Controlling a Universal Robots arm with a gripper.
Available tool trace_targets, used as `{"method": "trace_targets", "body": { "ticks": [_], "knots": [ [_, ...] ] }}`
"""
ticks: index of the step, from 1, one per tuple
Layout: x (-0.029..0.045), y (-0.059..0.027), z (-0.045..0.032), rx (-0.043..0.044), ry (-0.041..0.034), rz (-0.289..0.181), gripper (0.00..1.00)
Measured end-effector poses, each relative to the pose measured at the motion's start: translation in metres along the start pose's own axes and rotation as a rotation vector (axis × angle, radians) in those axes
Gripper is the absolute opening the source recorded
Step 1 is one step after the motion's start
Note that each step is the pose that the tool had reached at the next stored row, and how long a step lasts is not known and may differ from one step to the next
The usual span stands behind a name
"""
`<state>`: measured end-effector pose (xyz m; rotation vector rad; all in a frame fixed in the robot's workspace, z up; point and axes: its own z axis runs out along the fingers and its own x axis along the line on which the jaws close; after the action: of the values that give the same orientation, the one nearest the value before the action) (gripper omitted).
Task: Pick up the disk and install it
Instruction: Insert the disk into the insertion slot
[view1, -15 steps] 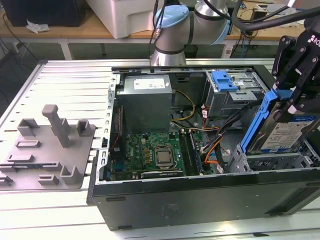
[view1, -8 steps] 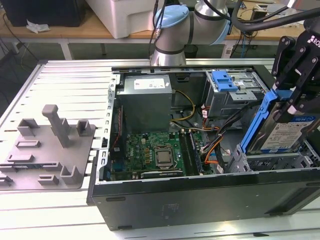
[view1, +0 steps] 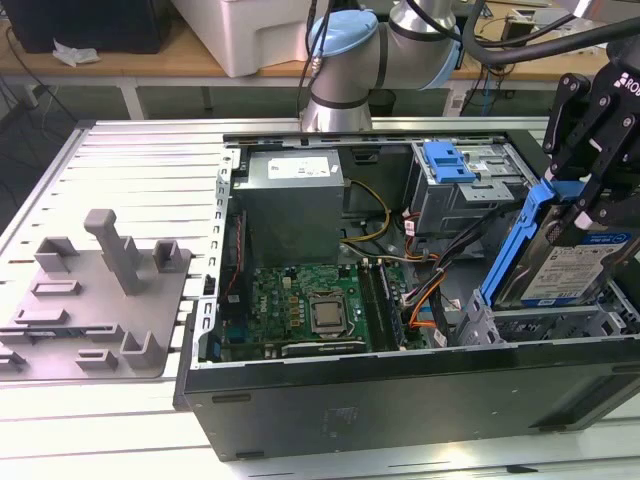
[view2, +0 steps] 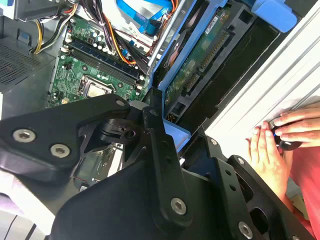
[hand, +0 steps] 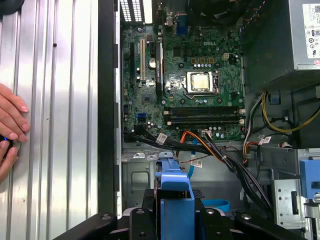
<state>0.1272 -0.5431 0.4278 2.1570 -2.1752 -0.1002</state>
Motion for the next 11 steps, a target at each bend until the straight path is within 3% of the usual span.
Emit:
{"method": "trace_targets", "body": {
  "ticks": [11],
  "knots": [
    [0.0001,0.0006,-0.006,0.0,0.0,0.0,0.37]
  ]
}}
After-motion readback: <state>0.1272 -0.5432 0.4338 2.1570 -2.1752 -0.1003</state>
